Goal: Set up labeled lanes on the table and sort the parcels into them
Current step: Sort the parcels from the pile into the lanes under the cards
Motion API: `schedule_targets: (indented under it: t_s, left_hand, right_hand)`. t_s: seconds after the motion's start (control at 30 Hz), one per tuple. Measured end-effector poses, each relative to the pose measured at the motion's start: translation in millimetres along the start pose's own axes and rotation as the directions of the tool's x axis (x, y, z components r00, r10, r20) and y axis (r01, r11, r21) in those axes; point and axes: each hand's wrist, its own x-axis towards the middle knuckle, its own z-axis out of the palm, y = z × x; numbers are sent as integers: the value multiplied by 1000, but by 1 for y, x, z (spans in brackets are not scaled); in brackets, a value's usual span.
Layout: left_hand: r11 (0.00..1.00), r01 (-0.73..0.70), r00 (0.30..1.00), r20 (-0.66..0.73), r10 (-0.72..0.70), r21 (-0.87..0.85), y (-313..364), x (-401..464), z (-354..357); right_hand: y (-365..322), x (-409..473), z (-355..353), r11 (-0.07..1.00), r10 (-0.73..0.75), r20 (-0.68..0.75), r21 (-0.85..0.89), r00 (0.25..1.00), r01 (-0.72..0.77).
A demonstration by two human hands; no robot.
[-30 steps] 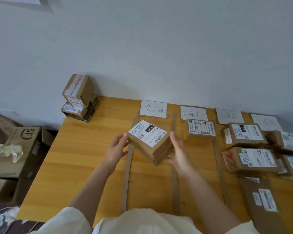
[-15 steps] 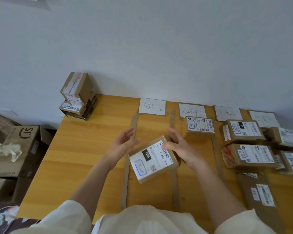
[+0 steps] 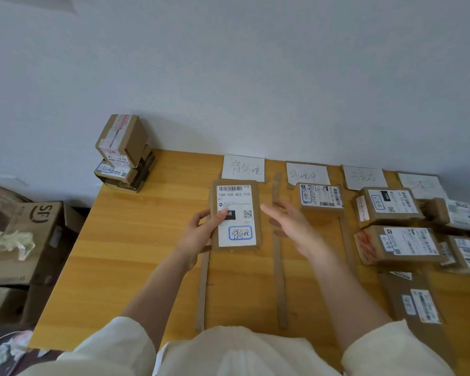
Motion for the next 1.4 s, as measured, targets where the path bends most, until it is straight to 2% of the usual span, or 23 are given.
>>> schedule_targets:
  t_s: [0.1,0.23,0.5,0.6,0.77,0.83,0.9,1.0,1.07,1.17,1.4]
  left_hand:
    - [999,4,1000,14,-3,-34,0,0,0]
    - [999,12,1000,23,-11,-46,-3,2,0]
    - [999,30,999,44,-29,-21,-9,6,-2]
    - [998,54,995,81,-55,12,-10,8,-4]
    - [994,71,990,117,-81,86,-17,16,-14]
    - [992,61,998,27,-65,108,-21,24,-20]
    - [992,49,988,-150,-31,116,-27,34,-28]
    - [977,55,943,-331,16,204,-34,48,-45]
    - [938,94,927,-373,39,332,-41,60,-59]
    - [828,166,917,-393,70,535,-51,76,-79]
    - [732,177,922,-370,109,658,-61,96,-101]
  right_hand:
    - [6,-4,7,996,39,66,82,997,-44]
    - [7,-7,12,987,37,80,152,996,-49]
    - [13,-5,16,989,57,89,132,994,-68]
    - [17,-5,18,994,74,148,66,986,-85]
    - [28,-1,23,980,178,211,53,961,-193]
    - [34,5,29,958,229,187,129,955,-255]
    - [38,11,36,900,310,136,277,941,-336]
    - [32,22,45,717,419,95,576,903,-393]
    - [23,34,53,624,459,81,680,885,-386]
    - [10,56,65,569,506,38,735,862,-367]
    - [-10,101,92,526,533,-1,784,846,-331]
